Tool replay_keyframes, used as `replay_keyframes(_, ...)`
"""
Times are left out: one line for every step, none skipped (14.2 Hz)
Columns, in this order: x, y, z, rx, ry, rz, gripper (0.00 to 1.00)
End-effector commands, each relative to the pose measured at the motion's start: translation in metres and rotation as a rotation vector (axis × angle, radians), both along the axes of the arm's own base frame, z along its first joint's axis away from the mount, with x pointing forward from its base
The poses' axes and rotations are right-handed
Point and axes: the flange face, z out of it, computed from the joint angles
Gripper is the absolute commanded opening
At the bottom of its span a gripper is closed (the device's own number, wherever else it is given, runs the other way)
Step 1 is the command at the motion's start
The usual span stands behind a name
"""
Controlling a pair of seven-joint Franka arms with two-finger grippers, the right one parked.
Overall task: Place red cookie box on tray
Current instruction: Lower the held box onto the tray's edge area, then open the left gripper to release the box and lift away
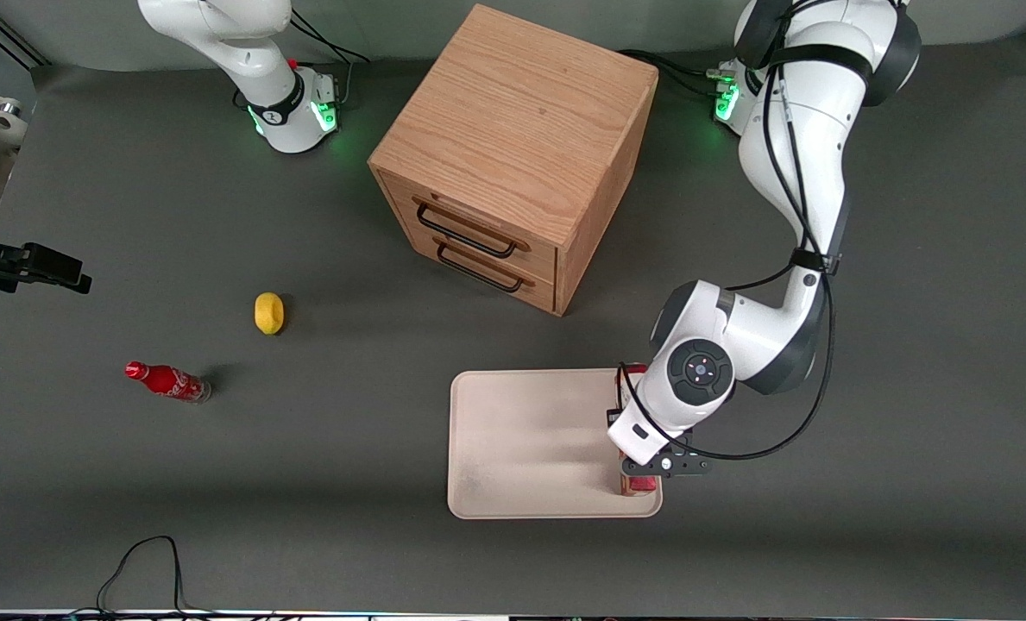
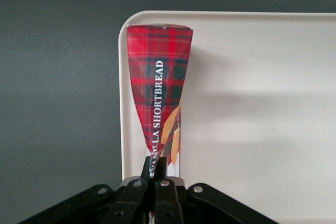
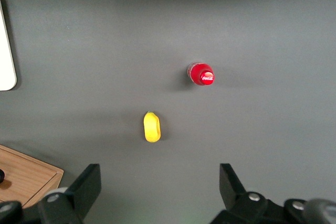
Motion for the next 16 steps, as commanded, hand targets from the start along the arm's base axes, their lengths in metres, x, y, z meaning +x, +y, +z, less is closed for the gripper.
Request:
replay_keyframes(0.0,-0.003,-0.001,-0.011,-0.011,0.018,0.0)
replay_keyframes(0.0,-0.004,-0.003,-0.014,-0.015,0.023,0.0)
replay_keyframes(0.0,-0.004,-0.003,-0.015,-0.016,0.029,0.05)
replay_keyframes(0.0,-0.003,-0.003,-0.013,-0.017,0.037,0.57)
replay_keyframes(0.001,-0.002,-0.002,-0.013,-0.017,0.04,1.0)
replay_keyframes(0.001,-0.002,0.002,-0.015,-0.021,0.042,1.0)
replay_keyframes(0.001,-0.002,0.007,-0.017,-0.027,0.041,1.0)
replay_keyframes(0.002,-0.002,0.015,-0.02,-0.034,0.043,1.0)
replay_keyframes(0.004,0.001,0.024,-0.019,-0.039,0.048,1.0)
replay_keyframes(0.003,0.003,0.043,-0.02,-0.045,0.05,1.0)
replay_keyframes(0.001,0.006,0.068,-0.015,-0.039,0.059,1.0)
replay_keyframes(-0.003,0.009,0.095,-0.008,-0.029,0.069,1.0)
replay_keyframes(-0.009,0.012,0.125,-0.004,-0.021,0.086,1.0)
replay_keyframes(-0.016,0.015,0.155,-0.004,-0.022,0.101,1.0)
replay_keyframes(-0.024,0.02,0.185,-0.005,-0.026,0.113,1.0)
replay_keyframes(-0.033,0.025,0.211,-0.004,-0.022,0.122,1.0)
